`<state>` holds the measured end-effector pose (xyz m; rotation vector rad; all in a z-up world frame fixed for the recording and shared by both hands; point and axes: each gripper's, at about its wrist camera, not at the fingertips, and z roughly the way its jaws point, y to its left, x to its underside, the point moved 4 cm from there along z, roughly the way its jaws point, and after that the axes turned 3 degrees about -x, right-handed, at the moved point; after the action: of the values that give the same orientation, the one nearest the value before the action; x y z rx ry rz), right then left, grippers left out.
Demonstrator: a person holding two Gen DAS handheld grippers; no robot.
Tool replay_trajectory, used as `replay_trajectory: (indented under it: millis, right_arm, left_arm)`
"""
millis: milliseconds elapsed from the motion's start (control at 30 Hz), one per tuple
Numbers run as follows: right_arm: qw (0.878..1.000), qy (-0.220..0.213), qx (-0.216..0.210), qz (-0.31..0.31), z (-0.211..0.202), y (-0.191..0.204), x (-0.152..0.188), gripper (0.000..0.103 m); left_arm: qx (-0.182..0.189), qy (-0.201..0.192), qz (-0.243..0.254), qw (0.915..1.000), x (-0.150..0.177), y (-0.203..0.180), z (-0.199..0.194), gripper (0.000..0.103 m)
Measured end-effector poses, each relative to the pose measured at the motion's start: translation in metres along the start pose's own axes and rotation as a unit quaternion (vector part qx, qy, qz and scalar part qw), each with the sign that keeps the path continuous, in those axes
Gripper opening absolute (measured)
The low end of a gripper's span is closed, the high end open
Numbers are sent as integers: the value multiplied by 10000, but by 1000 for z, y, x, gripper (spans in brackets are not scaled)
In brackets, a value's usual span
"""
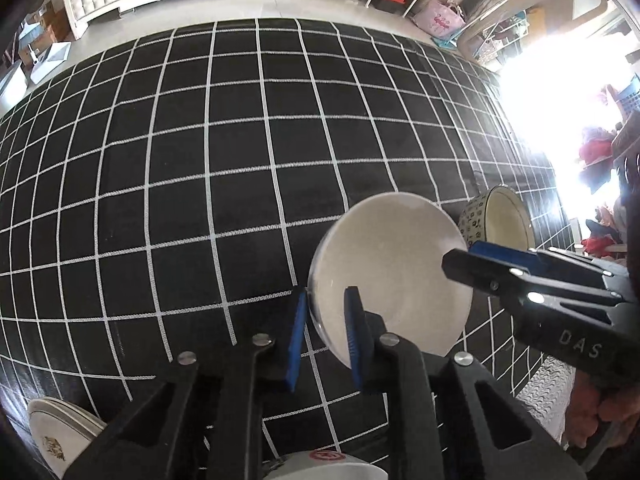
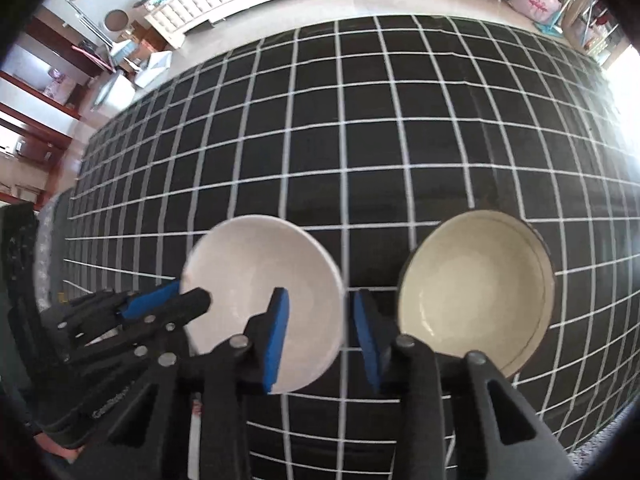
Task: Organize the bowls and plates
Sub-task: 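Carry the cream bowl into the plain white bowl with the right gripper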
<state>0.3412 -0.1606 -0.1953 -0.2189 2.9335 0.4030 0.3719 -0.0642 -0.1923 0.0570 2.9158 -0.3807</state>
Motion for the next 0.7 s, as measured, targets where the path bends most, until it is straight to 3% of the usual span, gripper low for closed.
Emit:
replay_trajectory:
  millis: [300,567,700]
  right_arm:
    - [9997,-105,160,-127,8,-8,5,8]
    - [9990,-270,293,-219,0,-12,20,7]
    - [9994,-288,141,-114,-9,-11,29,7]
  left_arm:
    - [-123,36,73,9999,7,-5,10,10]
    - [-164,-58,71,9998,9,-6,10,9]
    - [-74,-140,-95,9998,13,-2,1,7]
